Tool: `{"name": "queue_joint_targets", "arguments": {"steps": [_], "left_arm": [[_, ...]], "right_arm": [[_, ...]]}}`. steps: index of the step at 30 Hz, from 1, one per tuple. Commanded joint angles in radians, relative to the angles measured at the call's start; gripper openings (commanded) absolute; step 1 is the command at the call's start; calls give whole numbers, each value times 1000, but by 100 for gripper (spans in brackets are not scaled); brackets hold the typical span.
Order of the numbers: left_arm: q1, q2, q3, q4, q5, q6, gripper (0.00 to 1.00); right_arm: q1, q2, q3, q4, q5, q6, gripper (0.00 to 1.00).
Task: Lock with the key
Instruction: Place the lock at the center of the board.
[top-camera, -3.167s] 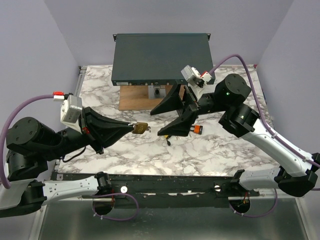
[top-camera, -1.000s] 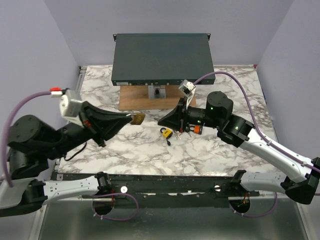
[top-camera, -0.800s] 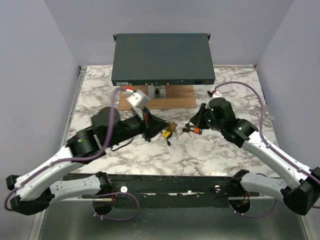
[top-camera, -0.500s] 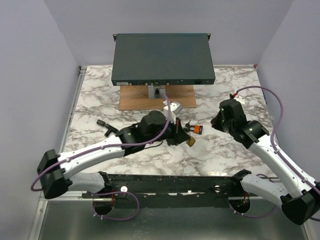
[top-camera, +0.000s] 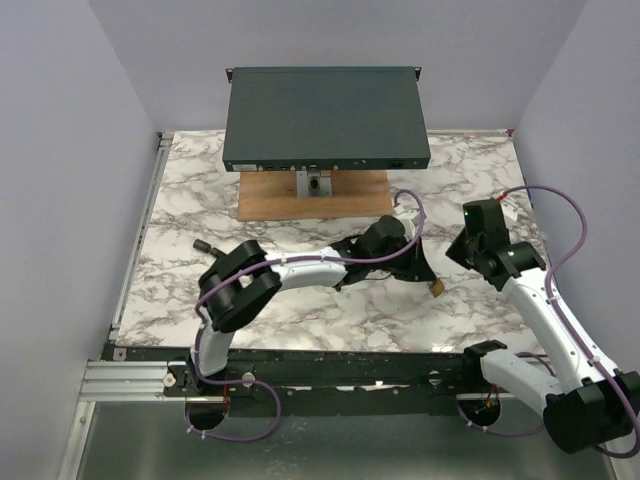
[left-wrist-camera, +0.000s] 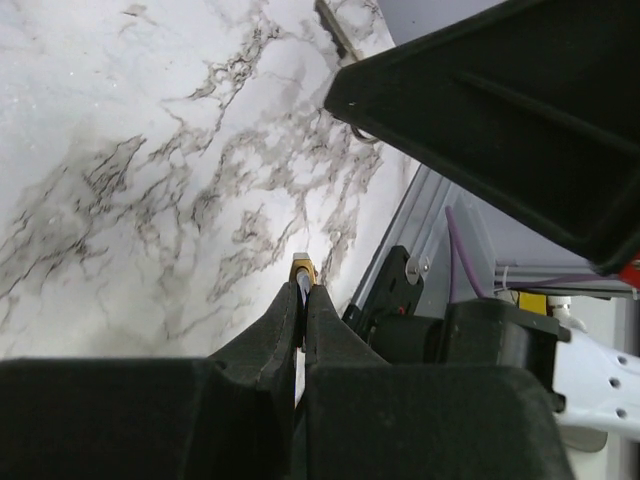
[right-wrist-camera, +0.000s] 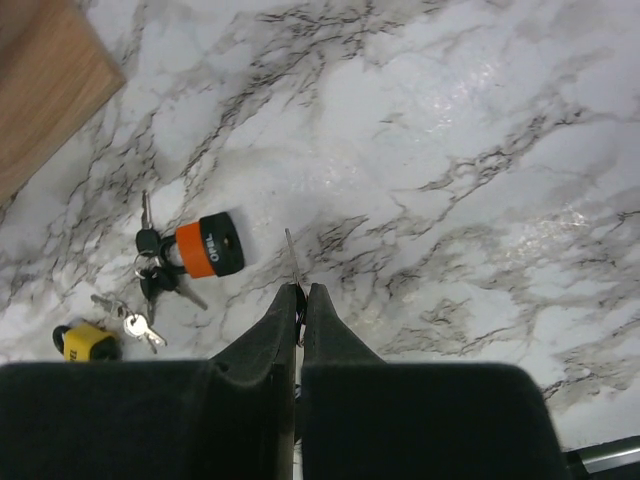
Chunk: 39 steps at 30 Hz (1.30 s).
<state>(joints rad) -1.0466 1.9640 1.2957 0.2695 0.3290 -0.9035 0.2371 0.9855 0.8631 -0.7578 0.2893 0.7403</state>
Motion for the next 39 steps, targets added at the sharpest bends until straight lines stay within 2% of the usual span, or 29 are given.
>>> {"name": "queue_joint_targets", "arguments": {"steps": [1,7,15,24,26,32,39], "left_arm": [[0,102,119,38,72,-21,0],[1,248,257,-37,52,-40,0],[10,395,416,-160,13,-82,0],[37,435,479,-299,-39,-126,1],[39,438,489,-319,-50,-129,7],[43,437,499,-328,-60,-135,41],[51,341,462,-342,-118,-29,57]], "right_arm": [[-99,-4,-28,24,-114,-49,1],[-114,63,-50,45,-173,-14,1],[-152,88,-85,41,-120,14,1],[-174,149,-162,89,-135,110,1],[-174,141,-178,105,-135,112,1],[-174,157,-193,126,-160,99,1],[-174,163,-228,177,-194,90,1]]}}
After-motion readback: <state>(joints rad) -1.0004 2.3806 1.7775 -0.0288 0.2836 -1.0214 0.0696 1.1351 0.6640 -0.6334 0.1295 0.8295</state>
